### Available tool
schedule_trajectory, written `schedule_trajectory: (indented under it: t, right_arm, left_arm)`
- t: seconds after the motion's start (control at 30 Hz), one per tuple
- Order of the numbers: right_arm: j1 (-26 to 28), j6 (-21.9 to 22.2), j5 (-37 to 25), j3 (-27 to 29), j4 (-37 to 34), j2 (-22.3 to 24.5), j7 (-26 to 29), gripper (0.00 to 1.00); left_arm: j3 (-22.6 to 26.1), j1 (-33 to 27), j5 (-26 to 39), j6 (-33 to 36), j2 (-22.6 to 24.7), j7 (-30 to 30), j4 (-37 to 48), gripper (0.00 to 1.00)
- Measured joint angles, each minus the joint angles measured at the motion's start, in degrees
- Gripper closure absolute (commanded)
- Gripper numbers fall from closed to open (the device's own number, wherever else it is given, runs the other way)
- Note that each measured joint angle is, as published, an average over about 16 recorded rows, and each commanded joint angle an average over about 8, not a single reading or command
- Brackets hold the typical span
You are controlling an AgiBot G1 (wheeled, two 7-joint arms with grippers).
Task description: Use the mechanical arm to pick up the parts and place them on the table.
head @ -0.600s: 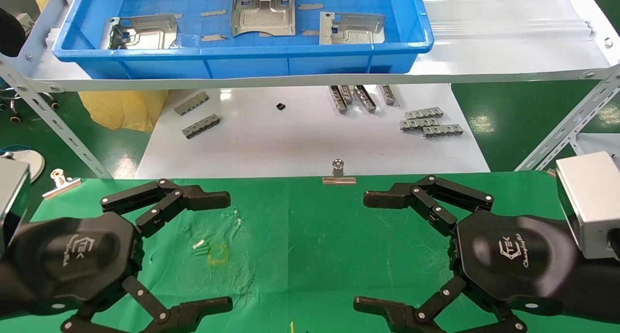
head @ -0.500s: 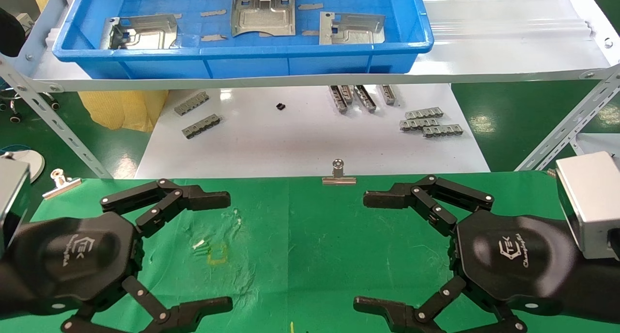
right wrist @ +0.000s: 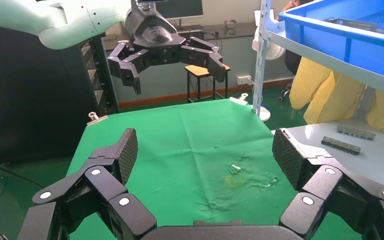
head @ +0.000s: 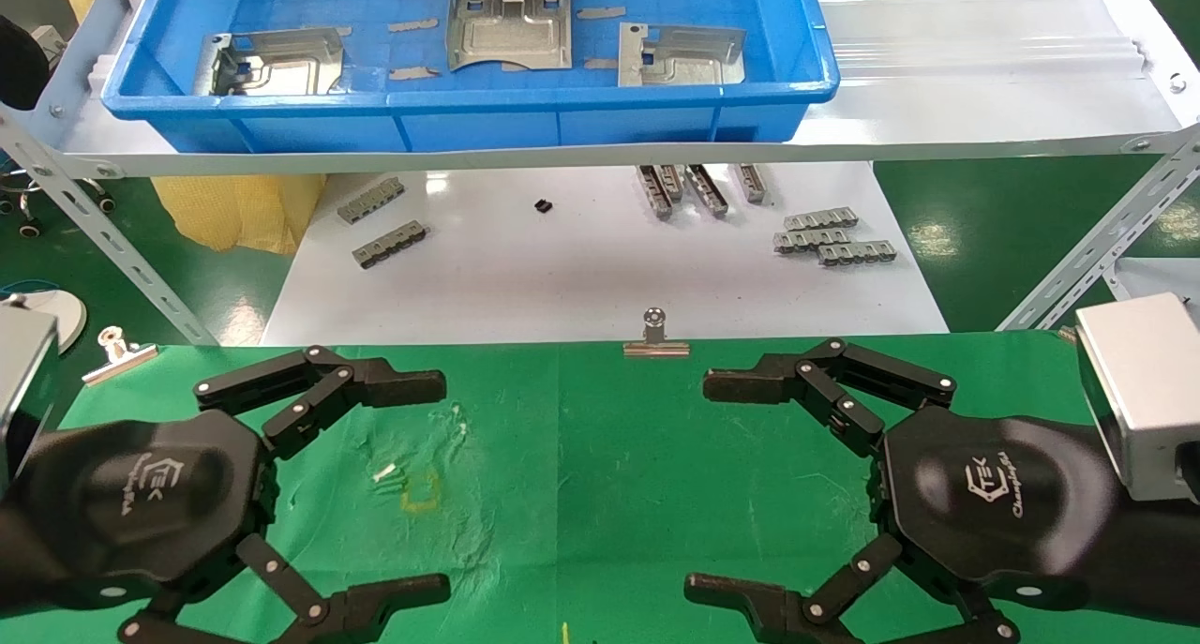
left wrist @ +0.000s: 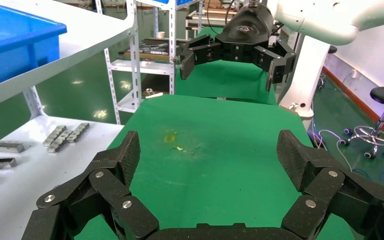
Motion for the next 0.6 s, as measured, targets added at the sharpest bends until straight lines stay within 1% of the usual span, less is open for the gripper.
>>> schedule_trajectory:
  t: [0.1, 0.13, 0.6]
  right_arm:
    - [0.0, 0.0, 0.0, 0.0, 0.0, 0.0, 0.0, 0.89]
    - [0.0, 0.0, 0.0, 0.0, 0.0, 0.0, 0.0, 1.0]
    - [0.0, 0.0, 0.0, 0.0, 0.0, 0.0, 0.0, 1.0]
  left_arm:
    - [0.0, 0.0, 0.0, 0.0, 0.0, 0.0, 0.0, 0.0]
    - [0.0, 0.0, 0.0, 0.0, 0.0, 0.0, 0.0, 0.0]
    - [0.0, 0.0, 0.0, 0.0, 0.0, 0.0, 0.0, 0.0]
